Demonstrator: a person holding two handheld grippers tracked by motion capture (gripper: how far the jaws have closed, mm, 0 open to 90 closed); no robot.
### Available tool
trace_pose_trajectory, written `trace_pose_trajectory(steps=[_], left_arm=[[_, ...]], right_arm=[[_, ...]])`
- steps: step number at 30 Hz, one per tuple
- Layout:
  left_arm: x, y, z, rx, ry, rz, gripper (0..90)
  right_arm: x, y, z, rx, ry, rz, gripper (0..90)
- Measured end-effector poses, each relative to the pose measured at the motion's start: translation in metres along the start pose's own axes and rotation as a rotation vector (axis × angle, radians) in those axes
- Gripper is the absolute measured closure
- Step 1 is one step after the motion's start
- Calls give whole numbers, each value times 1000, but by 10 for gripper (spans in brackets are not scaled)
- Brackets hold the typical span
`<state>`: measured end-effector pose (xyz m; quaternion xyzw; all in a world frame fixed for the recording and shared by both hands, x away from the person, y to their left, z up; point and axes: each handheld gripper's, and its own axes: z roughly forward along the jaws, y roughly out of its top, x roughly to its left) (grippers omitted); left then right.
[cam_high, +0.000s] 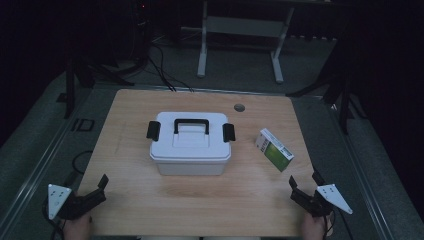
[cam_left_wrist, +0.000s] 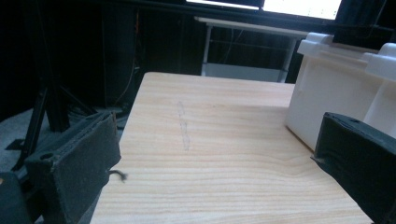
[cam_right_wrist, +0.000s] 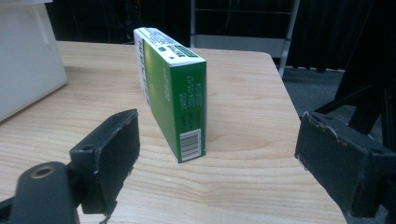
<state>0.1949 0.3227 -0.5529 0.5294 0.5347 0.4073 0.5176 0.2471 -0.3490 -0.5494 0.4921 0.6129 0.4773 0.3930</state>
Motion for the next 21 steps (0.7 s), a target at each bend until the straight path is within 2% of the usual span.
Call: trace_pose_trajectory(steps=[2,6,7,9,11,12,13,14,15,16,17,18,20,21], left_arm=[[1,0,0,4,4,7,5],[5,0,-4,-4,-8,-11,5],[9,1,-7,-9,-17,-42,5],[13,1,-8,7,-17,-47,5],[16,0,-7,34,-13,-42,6],[19,2,-6,45,-36,-70,6],[19,2,-6,45,-36,-70,6],[21,4,-5,63,-49,-84,6],[21,7,-4,85,-60,-79,6],[21,7,-4,85,-60,-79,6],[21,10,-1,102,-94,-88,6],[21,10,-1,102,-94,-88,6],[19,11,1,111,-107,-78,5],[17,14,5,118,-127,-69,5]], right_arm=[[0,0,0,7,-6,0,133],[2,1,1,15,-7,-16,133],[2,1,1,13,-6,-20,133],[3,5,-1,6,22,8,129],[4,9,-2,8,21,-1,130],[4,12,-3,7,22,3,130],[4,12,-3,7,22,3,130],[4,18,-4,0,42,13,130],[7,29,-6,5,61,14,130],[7,29,-6,5,61,14,130],[10,36,-5,0,83,24,129],[10,36,-5,0,83,24,129],[16,46,-3,-15,95,3,126],[18,50,-1,-22,102,-5,126]])
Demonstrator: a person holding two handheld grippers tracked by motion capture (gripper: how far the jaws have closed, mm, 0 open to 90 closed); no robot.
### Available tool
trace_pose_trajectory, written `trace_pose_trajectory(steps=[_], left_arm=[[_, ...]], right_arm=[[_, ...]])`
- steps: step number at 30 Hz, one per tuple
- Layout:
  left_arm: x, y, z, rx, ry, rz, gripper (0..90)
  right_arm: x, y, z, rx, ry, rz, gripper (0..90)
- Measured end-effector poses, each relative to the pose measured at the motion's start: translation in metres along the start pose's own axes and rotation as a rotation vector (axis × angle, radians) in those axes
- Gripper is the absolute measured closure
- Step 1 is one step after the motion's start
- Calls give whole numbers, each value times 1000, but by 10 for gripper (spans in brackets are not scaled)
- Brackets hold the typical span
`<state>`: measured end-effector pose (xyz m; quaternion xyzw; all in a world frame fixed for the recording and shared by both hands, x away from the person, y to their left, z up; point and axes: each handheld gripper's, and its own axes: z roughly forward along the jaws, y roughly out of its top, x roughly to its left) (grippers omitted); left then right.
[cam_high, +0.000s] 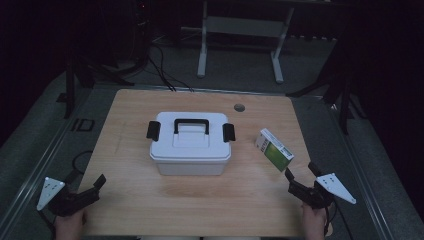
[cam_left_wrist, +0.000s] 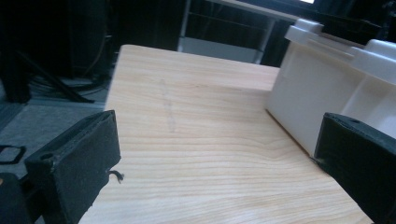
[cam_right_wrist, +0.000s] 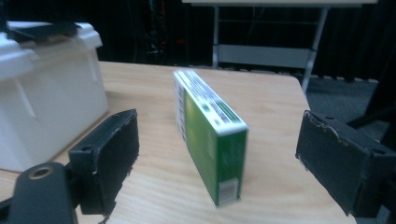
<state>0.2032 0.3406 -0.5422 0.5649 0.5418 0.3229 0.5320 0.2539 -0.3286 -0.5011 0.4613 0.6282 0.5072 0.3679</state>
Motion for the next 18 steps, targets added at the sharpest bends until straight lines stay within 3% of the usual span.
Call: trace_pose_trajectory(steps=[7,8,15,18], left_arm=[[-8,9,12,20,-48,28,5],[-10,13,18,37,-74,33,5],[-21,27,31,59,-131,60,5],[-30,36,41,95,-185,86,5]], right_arm=[[9,19,12,-9,46,0,125],[13,25,15,-18,74,-1,124],[26,43,29,-28,170,-37,124],[35,51,38,-35,216,-35,124]])
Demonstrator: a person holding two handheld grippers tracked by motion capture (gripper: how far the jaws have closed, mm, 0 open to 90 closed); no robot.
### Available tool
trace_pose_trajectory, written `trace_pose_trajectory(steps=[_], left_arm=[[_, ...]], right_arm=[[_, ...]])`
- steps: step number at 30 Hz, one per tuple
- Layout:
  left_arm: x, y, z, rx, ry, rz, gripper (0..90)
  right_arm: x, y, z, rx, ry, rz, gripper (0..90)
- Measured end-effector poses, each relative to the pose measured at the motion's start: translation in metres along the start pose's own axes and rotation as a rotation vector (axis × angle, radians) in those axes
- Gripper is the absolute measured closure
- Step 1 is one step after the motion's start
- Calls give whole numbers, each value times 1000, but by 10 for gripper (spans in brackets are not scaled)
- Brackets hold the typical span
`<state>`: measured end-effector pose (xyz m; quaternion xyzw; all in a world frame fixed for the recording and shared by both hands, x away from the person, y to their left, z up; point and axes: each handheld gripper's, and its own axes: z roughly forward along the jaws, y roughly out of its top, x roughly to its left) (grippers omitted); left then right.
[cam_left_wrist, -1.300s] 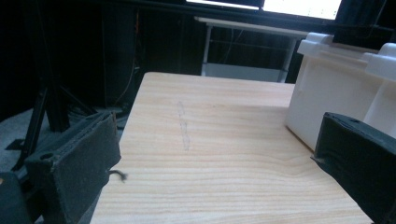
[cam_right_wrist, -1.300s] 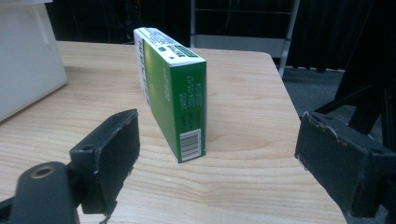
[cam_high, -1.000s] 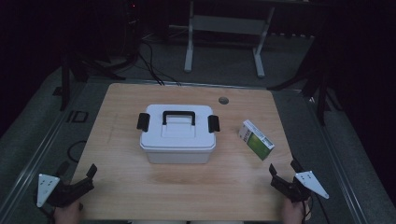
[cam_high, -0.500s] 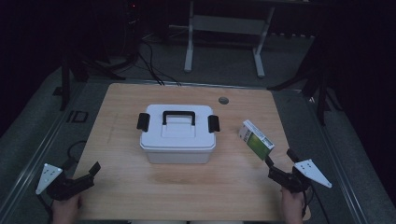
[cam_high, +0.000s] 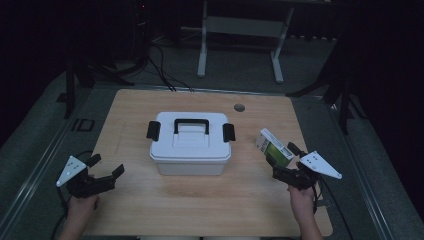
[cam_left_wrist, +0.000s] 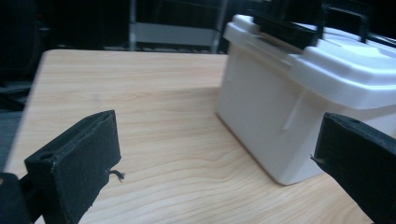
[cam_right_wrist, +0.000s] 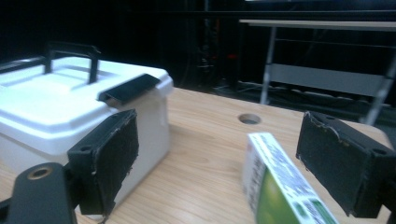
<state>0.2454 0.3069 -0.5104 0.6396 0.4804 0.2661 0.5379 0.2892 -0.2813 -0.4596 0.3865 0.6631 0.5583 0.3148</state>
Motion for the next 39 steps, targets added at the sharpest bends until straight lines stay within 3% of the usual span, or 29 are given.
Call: trace_pose_trajectory(steps=[1,4,5,6,9,11,12,15,17,18,19,20,23,24,25,26,29,30,33,34,35,38,39], left_arm=[[0,0,0,0,0,0,5],[-4,9,11,52,-69,11,5],[-4,9,11,52,-69,11,5],[-4,12,14,58,-102,18,5],[-5,15,20,84,-92,27,6],[-3,19,28,95,-85,37,10],[-2,22,36,102,-86,39,56],[-1,25,44,116,-83,54,78],[0,27,54,132,-65,73,127],[1,27,63,153,-71,69,152],[1,27,63,153,-71,69,157],[2,26,72,167,-82,82,233],[2,24,79,182,-82,90,286],[2,21,87,199,-103,94,352],[2,21,87,199,-103,94,391],[2,18,93,209,-140,87,455],[1,15,99,216,-168,80,591],[-2,12,105,222,-177,88,597],[-5,11,110,234,-197,97,653],[-5,10,114,244,-220,94,662],[-6,9,114,241,-216,98,681],[-6,8,116,246,-239,93,714],[-8,7,118,246,-247,100,754]], right_arm=[[0,0,0,0,0,0,124],[5,3,11,-3,38,2,120],[5,3,11,-3,38,2,120],[7,4,16,-3,89,11,113],[10,3,21,-1,108,7,117],[17,2,30,33,102,-25,144],[19,1,33,53,98,-36,172],[22,-2,40,79,92,-48,220],[25,-5,49,102,100,-43,246],[26,-9,56,117,109,-46,303],[26,-9,56,117,109,-46,303],[28,-14,64,125,124,-43,336],[29,-18,71,138,138,-45,352],[30,-22,78,155,150,-50,418],[30,-22,78,155,150,-50,418],[31,-27,85,166,159,-39,487],[32,-31,93,176,181,-27,534],[34,-36,101,188,199,-12,591],[37,-40,108,200,207,-7,642],[40,-43,114,210,218,-2,684],[42,-43,117,214,228,-2,716],[45,-44,121,219,237,-10,756],[49,-45,125,232,244,-22,828]])
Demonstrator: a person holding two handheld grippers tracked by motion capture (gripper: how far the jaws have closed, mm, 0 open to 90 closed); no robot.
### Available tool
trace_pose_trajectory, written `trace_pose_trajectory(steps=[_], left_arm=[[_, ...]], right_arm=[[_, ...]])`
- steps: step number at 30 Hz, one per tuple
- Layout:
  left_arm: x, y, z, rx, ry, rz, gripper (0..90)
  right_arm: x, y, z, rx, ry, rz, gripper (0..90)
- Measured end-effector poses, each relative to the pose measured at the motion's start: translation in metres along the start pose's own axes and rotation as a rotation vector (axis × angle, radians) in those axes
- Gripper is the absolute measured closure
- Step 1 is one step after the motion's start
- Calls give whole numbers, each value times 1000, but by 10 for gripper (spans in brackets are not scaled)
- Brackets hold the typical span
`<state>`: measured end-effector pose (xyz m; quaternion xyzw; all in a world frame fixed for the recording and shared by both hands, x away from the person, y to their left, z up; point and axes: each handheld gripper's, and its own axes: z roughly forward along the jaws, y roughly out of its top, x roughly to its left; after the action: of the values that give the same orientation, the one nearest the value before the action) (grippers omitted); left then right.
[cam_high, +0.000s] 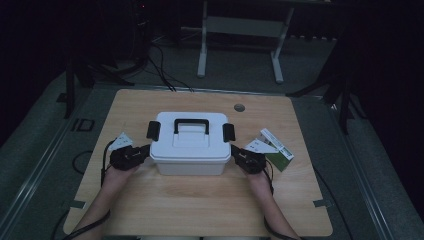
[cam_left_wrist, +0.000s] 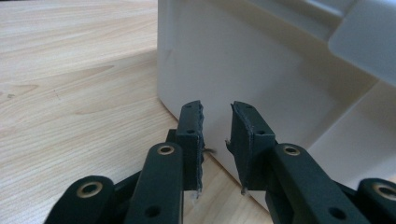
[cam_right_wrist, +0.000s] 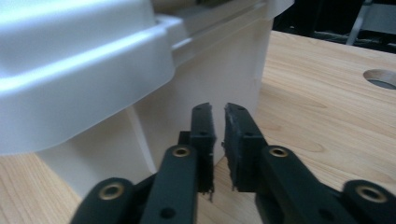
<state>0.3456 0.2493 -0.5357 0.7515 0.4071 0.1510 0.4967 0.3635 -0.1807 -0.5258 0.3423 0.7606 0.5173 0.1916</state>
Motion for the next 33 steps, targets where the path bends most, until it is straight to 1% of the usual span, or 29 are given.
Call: trace_pose_trajectory(steps=[1,2,3,4,5,6,7,9,10,11,13,17,19,21,24,27,29,33], left_arm=[[0,0,1,-1,-1,4,772],[0,0,1,-1,-1,4,773],[-1,-1,3,-4,-2,6,797],[-1,-1,3,-4,-2,6,797],[-1,-1,3,-12,4,11,797],[-1,-1,4,-15,-16,9,809],[-3,0,5,-16,-8,16,832],[-6,1,7,-14,-14,30,850],[-7,1,7,-9,-12,41,889],[-8,2,8,-10,-3,47,898],[-7,1,8,-13,-14,33,899],[-8,1,7,-17,-20,28,900],[-8,1,7,-14,-28,21,900],[-9,1,6,-9,-38,21,900],[-12,1,6,-1,-33,38,900],[-14,1,6,1,-37,36,900],[-16,0,6,0,-49,27,900],[-21,-1,4,8,-63,34,900]], right_arm=[[1,0,2,2,-2,-4,875],[1,0,2,2,-2,-4,875],[4,1,4,18,0,-26,898],[4,1,4,18,0,-26,898],[5,1,5,22,-5,-37,898],[7,2,7,24,-4,-44,899],[7,2,7,25,-13,-47,898],[6,3,7,23,-4,-32,899],[5,3,8,23,-1,-28,899],[5,4,8,26,-1,-27,899],[6,4,8,28,-3,-28,899],[5,4,7,31,7,-15,900],[5,4,7,32,4,-14,900],[5,4,6,35,9,-9,900],[4,3,4,33,11,-4,900],[5,3,2,39,11,-10,900],[5,2,0,42,9,-13,900],[5,0,-6,44,13,-13,900]])
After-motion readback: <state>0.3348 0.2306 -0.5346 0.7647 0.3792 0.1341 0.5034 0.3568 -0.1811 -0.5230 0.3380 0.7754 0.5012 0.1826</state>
